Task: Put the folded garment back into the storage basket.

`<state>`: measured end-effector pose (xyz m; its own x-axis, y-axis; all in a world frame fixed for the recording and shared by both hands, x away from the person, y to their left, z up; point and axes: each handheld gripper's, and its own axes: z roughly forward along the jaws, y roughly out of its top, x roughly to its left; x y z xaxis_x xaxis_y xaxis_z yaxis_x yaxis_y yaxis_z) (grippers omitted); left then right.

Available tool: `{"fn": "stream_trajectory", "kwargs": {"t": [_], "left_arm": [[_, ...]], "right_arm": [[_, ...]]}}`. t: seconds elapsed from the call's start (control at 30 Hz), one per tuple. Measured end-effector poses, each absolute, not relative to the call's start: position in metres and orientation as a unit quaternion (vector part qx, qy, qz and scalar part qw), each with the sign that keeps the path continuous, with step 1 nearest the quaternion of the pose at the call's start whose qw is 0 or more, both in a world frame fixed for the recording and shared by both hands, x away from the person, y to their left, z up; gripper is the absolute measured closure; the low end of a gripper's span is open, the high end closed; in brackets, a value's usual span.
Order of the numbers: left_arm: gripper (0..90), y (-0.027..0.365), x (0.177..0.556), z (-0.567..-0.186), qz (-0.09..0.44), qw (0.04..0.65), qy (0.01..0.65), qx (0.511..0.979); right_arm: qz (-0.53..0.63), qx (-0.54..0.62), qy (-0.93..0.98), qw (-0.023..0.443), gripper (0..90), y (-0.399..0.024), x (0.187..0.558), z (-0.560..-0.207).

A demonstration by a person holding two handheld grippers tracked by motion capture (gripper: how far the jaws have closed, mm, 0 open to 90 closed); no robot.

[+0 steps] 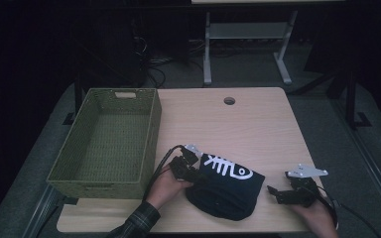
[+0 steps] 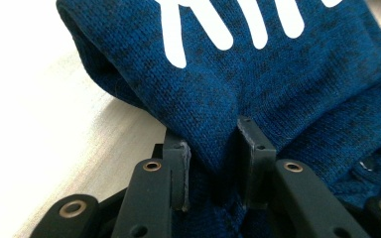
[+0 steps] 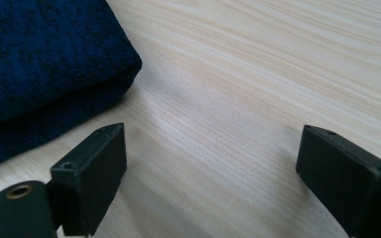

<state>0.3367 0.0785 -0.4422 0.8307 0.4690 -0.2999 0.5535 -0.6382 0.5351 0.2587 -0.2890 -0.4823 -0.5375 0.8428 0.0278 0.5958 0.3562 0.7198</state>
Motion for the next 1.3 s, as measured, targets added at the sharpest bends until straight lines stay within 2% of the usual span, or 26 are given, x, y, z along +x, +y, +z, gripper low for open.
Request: {"fn": "stream_trajectory", "kwargs": {"t": [0.33, 0.57, 1.3], "left_arm": [[70.4, 0.074, 0.337, -0.415, -0.083, 0.321, 0.283, 0.900], [70.4, 0.067, 0.340, -0.388, -0.069, 0.310, 0.269, 0.909], [71.7, 0.066, 0.349, -0.331, -0.077, 0.307, 0.252, 0.914]], "right_arm": [[0.349, 0.450, 0.803, 0.176, 11.9, -0.289, 0.258, -0.482], [0.350, 0.450, 0.803, 0.176, 11.9, -0.289, 0.258, -0.482], [0.350, 0.450, 0.803, 0.176, 12.0, -0.289, 0.258, -0.482]]}}
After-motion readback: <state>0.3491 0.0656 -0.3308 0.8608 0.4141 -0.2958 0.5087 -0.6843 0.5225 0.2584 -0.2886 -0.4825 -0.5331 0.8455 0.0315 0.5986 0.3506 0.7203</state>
